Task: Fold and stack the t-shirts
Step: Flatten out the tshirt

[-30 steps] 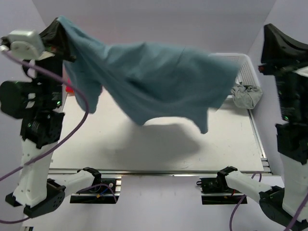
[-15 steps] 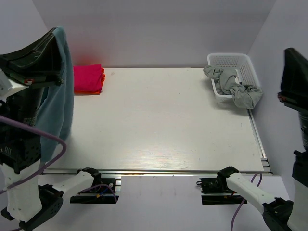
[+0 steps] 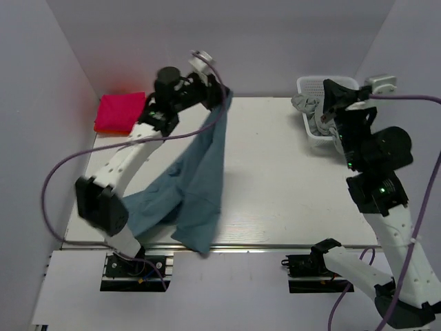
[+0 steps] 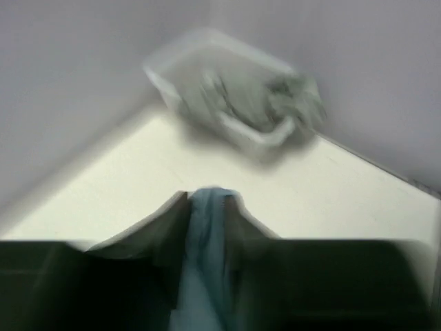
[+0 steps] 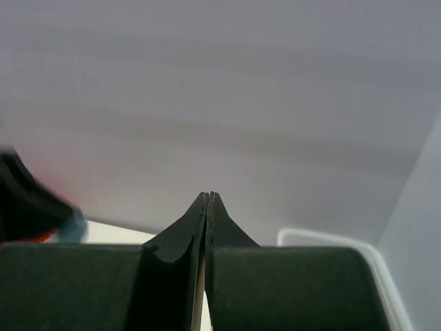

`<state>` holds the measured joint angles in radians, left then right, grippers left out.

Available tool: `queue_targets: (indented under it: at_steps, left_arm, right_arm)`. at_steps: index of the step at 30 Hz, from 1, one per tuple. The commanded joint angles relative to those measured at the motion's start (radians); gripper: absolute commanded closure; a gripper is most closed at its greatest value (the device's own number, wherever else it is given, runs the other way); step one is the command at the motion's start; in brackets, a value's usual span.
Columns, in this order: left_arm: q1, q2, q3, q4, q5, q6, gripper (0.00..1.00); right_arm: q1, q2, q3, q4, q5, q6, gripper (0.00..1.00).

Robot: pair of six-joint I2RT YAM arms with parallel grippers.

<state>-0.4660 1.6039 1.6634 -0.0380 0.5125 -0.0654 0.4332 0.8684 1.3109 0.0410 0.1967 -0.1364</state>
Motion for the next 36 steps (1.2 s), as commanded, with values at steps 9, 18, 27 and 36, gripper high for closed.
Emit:
queue_targets:
  at_steps: [9,18,27,36]
  left_arm:
    - [-0.085,0.246,-0.033,-0.102,0.111,-0.016,0.0]
    - [-0.065,-0.141,-0.532,-0.141,-0.323,-0.156,0.0]
    - [-0.056,-0.634,-0.953,-0.497,-0.746,-0.556,0.0]
    - [-0.056,-0.573,-1.094,-0.432,-0.686,-0.648,0.0]
  right_arm:
    - [-0.002,0.172,-0.098,0.12,0.276,0.046,1.0]
    - [0.004,0.296,-0.137,-0.079,0.028,0.116,0.52]
    - [0.033,0.574,-0.217,-0.115,-0.624,0.22,0.1]
    - [0.104,0.915,-0.122,-0.07,-0.692,0.323,0.12]
